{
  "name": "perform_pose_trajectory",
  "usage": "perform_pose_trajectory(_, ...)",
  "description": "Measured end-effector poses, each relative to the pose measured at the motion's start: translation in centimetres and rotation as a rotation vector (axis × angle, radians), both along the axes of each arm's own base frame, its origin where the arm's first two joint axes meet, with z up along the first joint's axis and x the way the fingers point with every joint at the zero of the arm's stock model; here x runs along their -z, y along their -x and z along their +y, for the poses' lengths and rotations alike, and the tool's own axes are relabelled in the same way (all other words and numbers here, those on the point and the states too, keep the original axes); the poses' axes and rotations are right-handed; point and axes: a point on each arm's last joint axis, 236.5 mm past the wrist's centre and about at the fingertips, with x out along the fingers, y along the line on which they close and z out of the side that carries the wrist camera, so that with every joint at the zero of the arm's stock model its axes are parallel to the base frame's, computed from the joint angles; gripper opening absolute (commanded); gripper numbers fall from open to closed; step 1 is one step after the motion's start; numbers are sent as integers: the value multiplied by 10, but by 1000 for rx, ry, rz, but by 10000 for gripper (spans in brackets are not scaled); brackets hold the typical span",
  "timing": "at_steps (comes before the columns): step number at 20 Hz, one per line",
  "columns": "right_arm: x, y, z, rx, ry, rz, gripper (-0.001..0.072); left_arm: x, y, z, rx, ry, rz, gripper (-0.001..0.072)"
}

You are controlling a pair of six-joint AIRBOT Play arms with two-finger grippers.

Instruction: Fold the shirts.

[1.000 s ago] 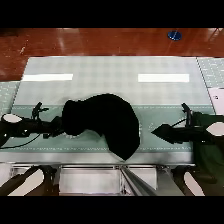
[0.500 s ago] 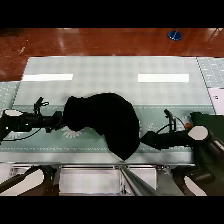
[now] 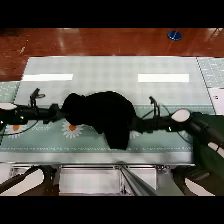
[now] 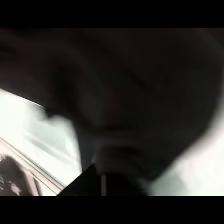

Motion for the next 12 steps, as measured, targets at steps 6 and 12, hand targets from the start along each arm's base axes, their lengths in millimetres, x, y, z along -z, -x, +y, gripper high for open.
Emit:
perform_pose_trajectory(6, -216, -110, -59, 4, 73, -536, 20, -216, -84, 29, -48, -19, -512, 21)
perform_pose_trajectory(12, -430, -54, -121, 69, 317, -1057, 21, -435, -44, 47, -174, -218, -1008, 21)
